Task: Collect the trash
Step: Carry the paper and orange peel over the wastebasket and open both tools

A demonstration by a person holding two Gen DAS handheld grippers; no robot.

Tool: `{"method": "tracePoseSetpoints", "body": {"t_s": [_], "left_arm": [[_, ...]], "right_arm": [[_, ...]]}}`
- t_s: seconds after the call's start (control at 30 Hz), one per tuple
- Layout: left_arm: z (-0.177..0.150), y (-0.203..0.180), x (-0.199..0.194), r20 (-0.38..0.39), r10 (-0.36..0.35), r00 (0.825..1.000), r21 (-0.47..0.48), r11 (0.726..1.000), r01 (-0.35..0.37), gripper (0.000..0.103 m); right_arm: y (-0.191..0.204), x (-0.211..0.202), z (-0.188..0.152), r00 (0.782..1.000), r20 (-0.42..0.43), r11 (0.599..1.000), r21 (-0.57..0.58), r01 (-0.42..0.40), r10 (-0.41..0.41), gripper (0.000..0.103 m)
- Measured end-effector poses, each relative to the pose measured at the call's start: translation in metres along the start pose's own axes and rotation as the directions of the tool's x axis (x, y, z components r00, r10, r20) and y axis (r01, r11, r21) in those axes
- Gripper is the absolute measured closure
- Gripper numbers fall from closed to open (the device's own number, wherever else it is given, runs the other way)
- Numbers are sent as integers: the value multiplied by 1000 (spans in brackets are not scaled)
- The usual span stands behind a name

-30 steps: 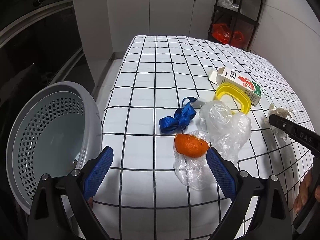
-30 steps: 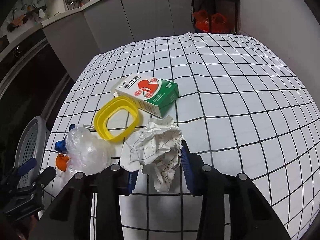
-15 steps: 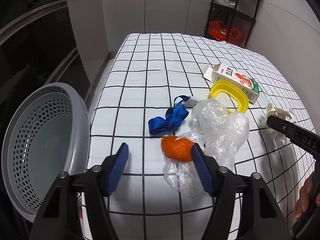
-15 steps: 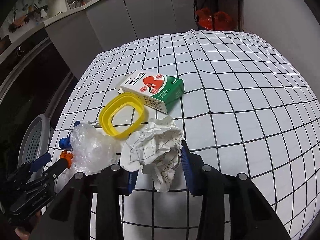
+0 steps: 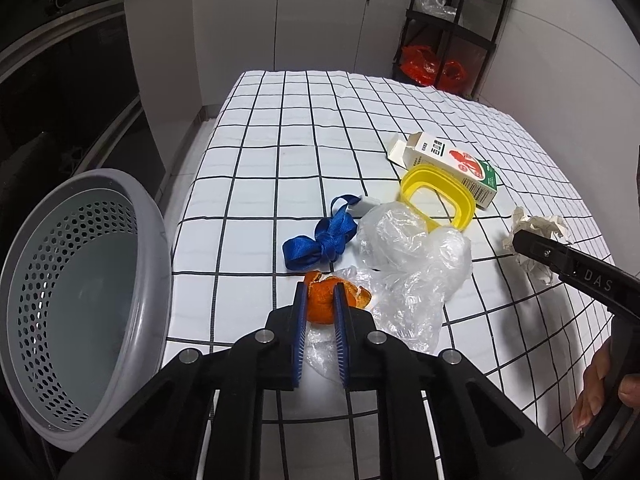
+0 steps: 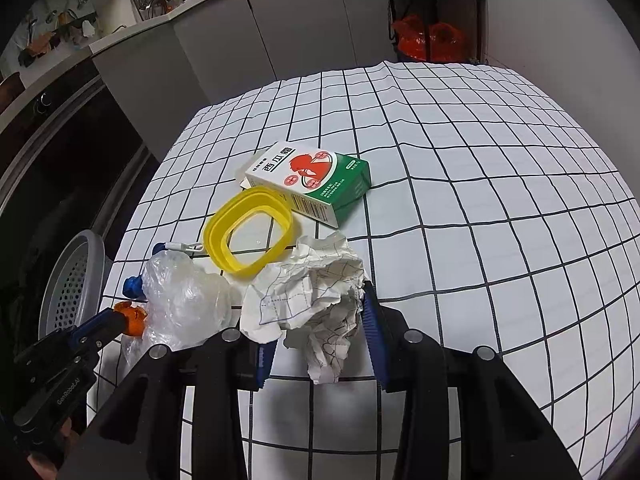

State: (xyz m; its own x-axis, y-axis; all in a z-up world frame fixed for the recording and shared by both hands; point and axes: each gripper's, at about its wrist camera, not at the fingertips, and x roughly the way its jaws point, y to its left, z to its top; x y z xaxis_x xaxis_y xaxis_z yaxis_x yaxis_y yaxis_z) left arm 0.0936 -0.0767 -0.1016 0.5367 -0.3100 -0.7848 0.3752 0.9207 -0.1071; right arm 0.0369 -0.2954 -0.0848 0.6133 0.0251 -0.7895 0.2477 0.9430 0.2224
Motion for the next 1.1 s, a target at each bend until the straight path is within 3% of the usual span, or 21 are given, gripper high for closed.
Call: {"method": "tracePoseSetpoints", "body": {"t_s": [0.23,0.57,0.87,1.1], "left_arm": [[4,6,-23,52,-24,998,-8,1000,24,91],[7,28,-56,130,21,991,-25,1000,-18,91],[-2,74,-77,139,129,982,-82,990,-118,91],[-12,118,-93,134,201,970,-144,973,-182,91]], "right_arm": [[2,-8,1,1000,16,1000,4,-9,9,66],[18,-28,4,997,66,999,-7,-46,47,66],[63,-37,-5,988,61,988,-69,-137,141,66],[131,-41,-12,971,38,957,-181,-227,238,66]]}}
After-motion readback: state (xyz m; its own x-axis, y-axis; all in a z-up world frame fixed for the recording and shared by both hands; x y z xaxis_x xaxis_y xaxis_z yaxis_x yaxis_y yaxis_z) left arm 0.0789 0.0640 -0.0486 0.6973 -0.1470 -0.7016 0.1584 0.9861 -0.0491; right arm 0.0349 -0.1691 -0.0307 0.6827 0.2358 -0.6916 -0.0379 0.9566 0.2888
